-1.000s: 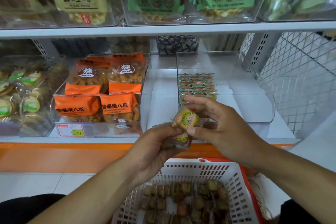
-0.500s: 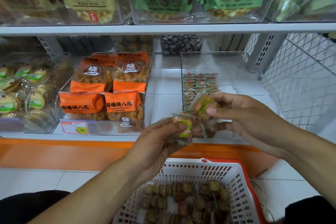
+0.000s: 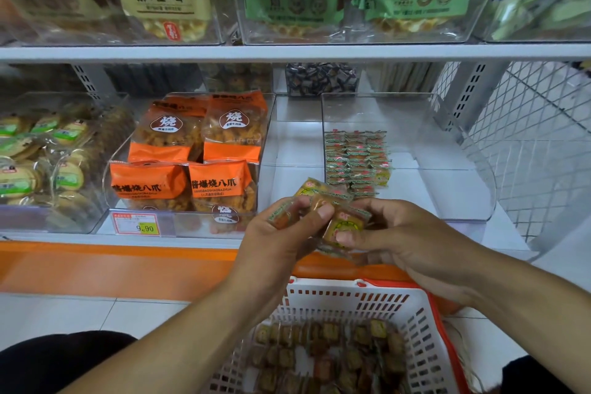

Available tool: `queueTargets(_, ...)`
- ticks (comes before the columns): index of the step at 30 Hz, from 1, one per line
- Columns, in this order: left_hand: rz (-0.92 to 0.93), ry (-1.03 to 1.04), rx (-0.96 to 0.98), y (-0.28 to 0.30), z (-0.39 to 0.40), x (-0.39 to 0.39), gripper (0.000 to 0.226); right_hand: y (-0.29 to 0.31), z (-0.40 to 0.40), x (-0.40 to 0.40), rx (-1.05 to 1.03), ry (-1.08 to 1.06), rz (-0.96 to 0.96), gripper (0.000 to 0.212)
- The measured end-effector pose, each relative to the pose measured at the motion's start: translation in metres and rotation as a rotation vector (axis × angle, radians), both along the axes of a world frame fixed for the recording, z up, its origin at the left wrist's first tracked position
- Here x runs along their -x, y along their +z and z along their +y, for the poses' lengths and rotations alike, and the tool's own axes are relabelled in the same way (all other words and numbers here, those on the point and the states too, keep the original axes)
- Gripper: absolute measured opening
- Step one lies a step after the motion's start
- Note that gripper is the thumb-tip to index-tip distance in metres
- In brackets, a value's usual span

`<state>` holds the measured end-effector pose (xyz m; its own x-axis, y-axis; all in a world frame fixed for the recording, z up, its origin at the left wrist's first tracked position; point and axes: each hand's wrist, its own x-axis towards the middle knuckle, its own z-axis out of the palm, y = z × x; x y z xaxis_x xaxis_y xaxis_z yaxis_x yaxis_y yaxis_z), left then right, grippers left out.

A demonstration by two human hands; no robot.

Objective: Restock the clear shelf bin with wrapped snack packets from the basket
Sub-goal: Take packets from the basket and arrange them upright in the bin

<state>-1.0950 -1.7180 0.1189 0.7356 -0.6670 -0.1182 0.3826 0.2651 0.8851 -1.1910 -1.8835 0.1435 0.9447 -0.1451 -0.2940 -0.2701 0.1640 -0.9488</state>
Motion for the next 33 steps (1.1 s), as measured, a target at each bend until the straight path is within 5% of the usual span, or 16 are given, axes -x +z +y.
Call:
queueTargets(8,-0.079,-0.026,-0.045,0.009,0.001,-0.006,0.037,0.005,0.001,-0.005,-0.088,-0.048,0.011,0.075)
queueTargets(20,0.122,0.039,-0.010,0.008,0.004,-0.015,0.038,0.014,-0.011,-0.006,-0.304,0.002,-0.043,0.063)
queueTargets(23,0.048,0.013,-0.042,0.006,0.004,-0.013,0.036,0.010,-0.008,-0.007,-0.286,0.025,-0.030,0.048)
queueTargets(33,-0.026,0.052,-0.134,0.006,0.007,-0.011,0.042,0.000,-0.006,-0.005,0.087,0.033,-0.172,0.053)
